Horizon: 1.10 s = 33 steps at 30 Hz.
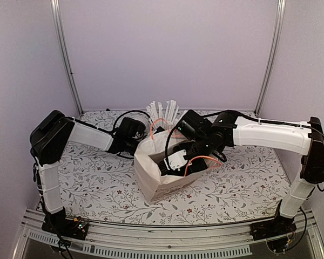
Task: Pack the takeout coffee
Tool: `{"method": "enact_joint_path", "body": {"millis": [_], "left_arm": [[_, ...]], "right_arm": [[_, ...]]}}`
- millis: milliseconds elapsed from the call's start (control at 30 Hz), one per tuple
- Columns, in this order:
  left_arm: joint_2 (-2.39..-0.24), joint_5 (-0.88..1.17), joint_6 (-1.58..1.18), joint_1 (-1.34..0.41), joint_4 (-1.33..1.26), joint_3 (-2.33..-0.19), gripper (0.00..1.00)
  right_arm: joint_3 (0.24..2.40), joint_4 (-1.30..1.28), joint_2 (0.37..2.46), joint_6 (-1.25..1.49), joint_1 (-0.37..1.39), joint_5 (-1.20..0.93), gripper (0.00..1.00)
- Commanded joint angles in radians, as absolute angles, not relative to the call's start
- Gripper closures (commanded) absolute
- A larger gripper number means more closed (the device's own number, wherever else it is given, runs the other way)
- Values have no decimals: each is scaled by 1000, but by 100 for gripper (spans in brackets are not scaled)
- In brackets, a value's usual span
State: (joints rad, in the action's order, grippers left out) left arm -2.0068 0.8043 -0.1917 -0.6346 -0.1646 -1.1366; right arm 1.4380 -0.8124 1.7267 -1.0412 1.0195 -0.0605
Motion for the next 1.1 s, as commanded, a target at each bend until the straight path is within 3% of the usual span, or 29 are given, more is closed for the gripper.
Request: {"method": "enact_joint_path", "body": {"millis": [0,433,1067], "left_arm": [[-1956,819,-189,-639,-175,-1099,16],[-1883,810,-182,-638,-164,-1032,16],[-1670,729,-174,-624,-66,-981,16]], "right_arm": [[1478,-958,1778,-1006,1017,-141,65],[1582,-1103,1834,-981,1017,-270,62],[1579,-1092,1941,-982,973,-286,61]]}}
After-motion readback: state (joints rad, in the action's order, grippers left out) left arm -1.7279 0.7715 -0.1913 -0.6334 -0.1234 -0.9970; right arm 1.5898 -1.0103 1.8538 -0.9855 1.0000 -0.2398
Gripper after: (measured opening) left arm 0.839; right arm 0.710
